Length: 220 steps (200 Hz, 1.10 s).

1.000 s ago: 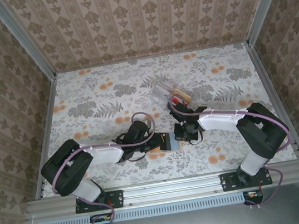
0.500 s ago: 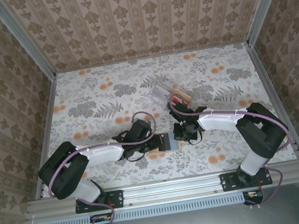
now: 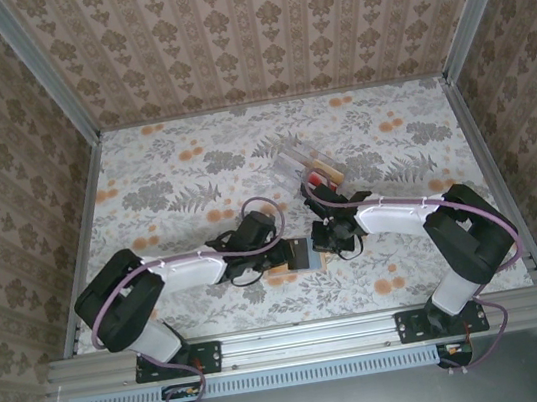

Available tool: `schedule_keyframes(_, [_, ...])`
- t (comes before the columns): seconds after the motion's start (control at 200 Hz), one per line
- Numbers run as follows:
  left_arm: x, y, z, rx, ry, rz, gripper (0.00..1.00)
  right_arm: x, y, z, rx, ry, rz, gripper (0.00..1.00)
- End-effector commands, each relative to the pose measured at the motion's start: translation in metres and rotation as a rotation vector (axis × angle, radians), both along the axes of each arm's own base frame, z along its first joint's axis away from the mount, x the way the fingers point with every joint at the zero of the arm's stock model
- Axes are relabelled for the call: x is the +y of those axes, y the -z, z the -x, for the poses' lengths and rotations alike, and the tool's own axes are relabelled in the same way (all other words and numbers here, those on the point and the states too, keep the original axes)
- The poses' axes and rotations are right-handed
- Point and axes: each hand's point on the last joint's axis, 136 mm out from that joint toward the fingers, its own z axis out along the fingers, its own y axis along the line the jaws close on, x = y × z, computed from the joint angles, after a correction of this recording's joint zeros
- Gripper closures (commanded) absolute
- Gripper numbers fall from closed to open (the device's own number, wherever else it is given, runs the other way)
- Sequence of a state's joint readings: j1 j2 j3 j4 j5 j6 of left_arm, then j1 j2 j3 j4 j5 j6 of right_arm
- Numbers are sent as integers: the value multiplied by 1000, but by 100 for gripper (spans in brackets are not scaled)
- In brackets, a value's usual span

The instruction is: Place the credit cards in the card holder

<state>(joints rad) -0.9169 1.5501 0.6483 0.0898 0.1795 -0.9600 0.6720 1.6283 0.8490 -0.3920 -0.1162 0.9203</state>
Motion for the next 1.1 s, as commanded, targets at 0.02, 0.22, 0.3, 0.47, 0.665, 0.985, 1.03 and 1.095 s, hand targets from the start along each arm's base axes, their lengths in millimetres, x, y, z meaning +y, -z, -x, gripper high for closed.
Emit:
schedule_keyframes(0.02, [-11, -4, 3, -4, 52, 14, 81, -6, 22, 9, 54, 12, 38, 85])
schedule_keyframes(0.22, [-20, -5, 3, 5, 52, 50, 80, -6, 22, 9, 52, 13, 36, 85])
schedule_keyframes(0.3, [-23, -6, 2, 6, 54, 58, 79, -6, 22, 9, 54, 13, 35, 85])
schedule_keyframes(0.47, [-28, -8, 1, 3, 64, 70, 77, -7, 22, 10, 55, 13, 36, 85])
schedule_keyframes(0.665, [-32, -6, 3, 12, 77, 77, 75, -6, 22, 10, 53, 15, 34, 85])
schedule_keyframes(0.985, [-24, -9, 0, -8, 57, 43, 73, -6, 13, 8, 32, 19, 22, 84])
schedule_keyframes(1.03, [-20, -10, 0, -15, 47, 29, 72, -6, 9, 7, 24, 20, 21, 84])
schedule_keyframes(1.095, [-15, -12, -2, -28, 33, 15, 69, -8, 3, 6, 10, 19, 21, 83])
